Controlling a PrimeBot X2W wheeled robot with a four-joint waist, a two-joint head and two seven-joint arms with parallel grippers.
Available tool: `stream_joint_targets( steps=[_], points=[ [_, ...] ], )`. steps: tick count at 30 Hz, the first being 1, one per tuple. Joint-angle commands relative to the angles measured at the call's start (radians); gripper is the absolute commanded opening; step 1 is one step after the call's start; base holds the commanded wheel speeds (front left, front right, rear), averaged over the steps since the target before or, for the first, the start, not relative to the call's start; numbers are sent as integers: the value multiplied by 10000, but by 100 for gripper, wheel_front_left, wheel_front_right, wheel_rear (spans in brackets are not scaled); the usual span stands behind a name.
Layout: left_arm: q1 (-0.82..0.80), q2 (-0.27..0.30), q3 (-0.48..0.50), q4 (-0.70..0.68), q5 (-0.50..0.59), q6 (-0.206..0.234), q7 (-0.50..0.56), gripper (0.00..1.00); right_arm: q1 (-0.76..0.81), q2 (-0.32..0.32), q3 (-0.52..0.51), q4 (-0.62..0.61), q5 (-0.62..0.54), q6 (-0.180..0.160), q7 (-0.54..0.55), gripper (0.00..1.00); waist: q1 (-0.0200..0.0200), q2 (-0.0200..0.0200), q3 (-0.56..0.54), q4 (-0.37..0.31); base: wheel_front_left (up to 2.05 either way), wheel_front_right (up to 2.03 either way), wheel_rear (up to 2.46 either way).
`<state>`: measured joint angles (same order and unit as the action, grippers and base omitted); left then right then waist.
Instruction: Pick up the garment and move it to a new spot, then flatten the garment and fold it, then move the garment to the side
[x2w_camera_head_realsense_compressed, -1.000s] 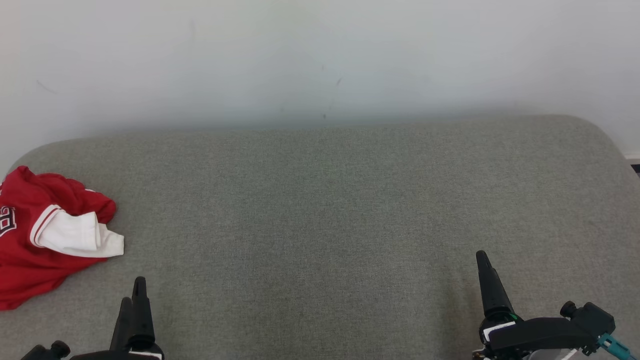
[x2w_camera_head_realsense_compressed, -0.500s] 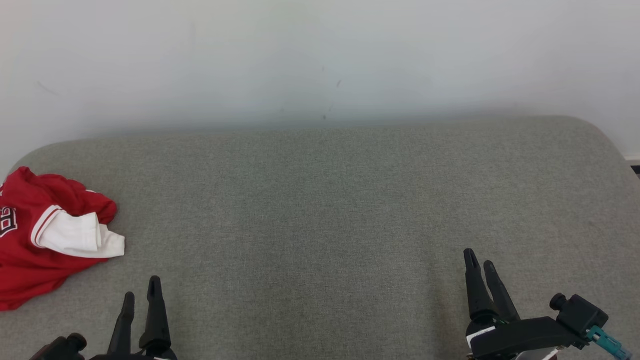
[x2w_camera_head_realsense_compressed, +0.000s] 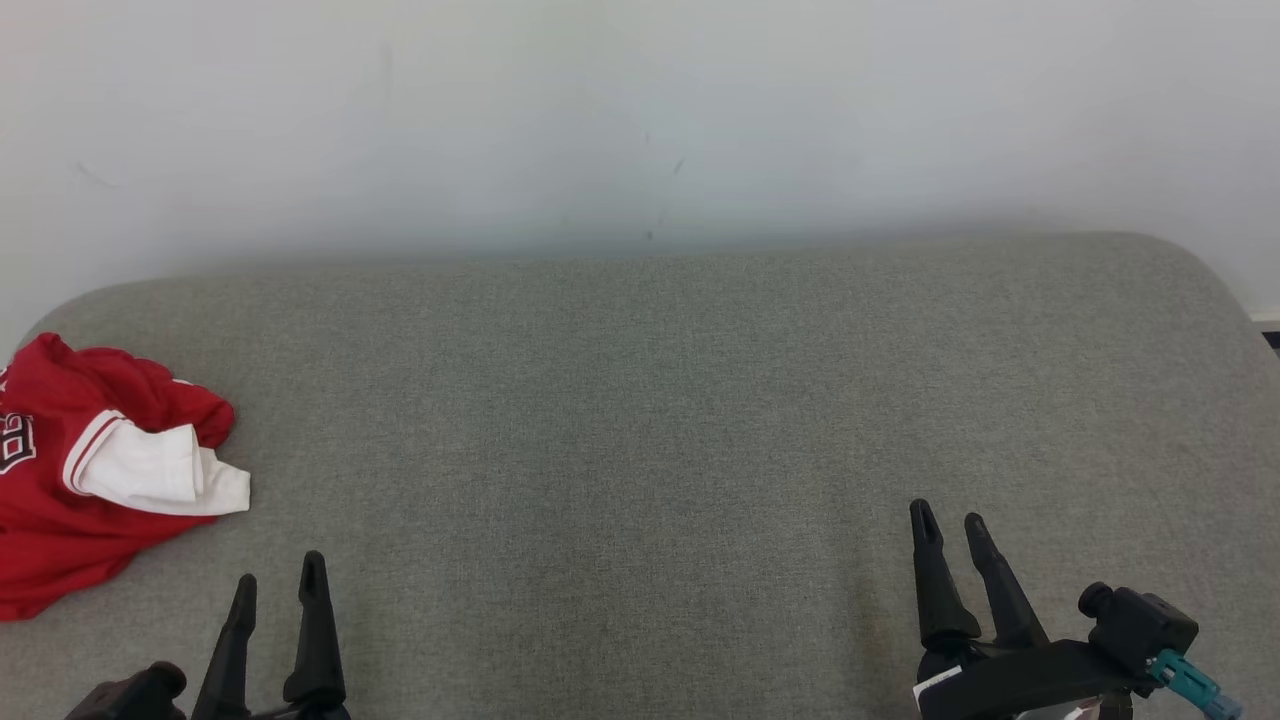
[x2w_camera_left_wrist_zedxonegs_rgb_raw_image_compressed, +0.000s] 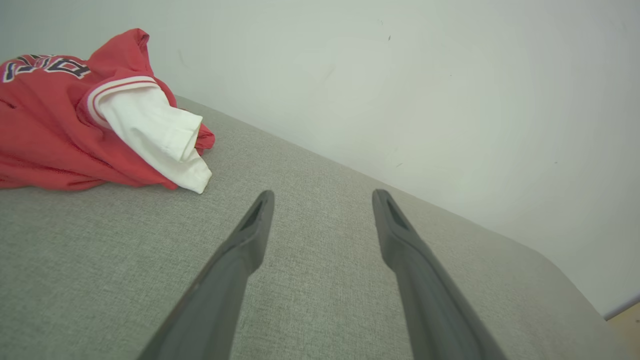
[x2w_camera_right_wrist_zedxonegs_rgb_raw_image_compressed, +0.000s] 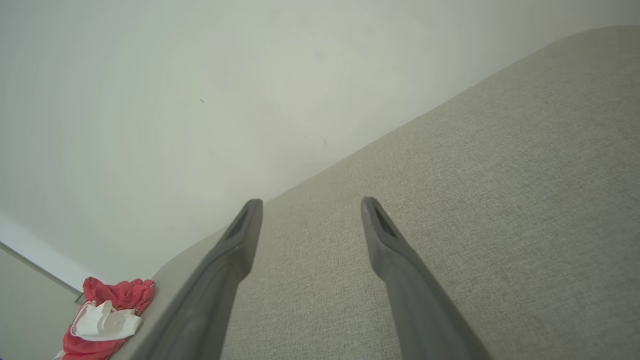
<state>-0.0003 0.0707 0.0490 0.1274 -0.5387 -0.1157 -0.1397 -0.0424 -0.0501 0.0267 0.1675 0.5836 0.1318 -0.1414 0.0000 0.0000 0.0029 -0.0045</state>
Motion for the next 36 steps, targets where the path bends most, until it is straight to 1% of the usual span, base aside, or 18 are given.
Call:
stream_joint_targets(
  steps=[1,15,36],
  points=[
    [18,73,-14,-144,289,-69,-92,100,-29,-5,35,-126,-317,-11,-80,100,0,0,-1,0,0,0,0],
    [180,177,-166,-278,1671,-95,-442,100,50,-3,128,-146,-1809,-14,-426,100,0,0,3,-26,0,0,0],
    [303,141,87,-74,3423,53,-882,100,126,0,9,25,-3620,-17,-858,100,0,0,-5,-29,0,0,0]
  ],
)
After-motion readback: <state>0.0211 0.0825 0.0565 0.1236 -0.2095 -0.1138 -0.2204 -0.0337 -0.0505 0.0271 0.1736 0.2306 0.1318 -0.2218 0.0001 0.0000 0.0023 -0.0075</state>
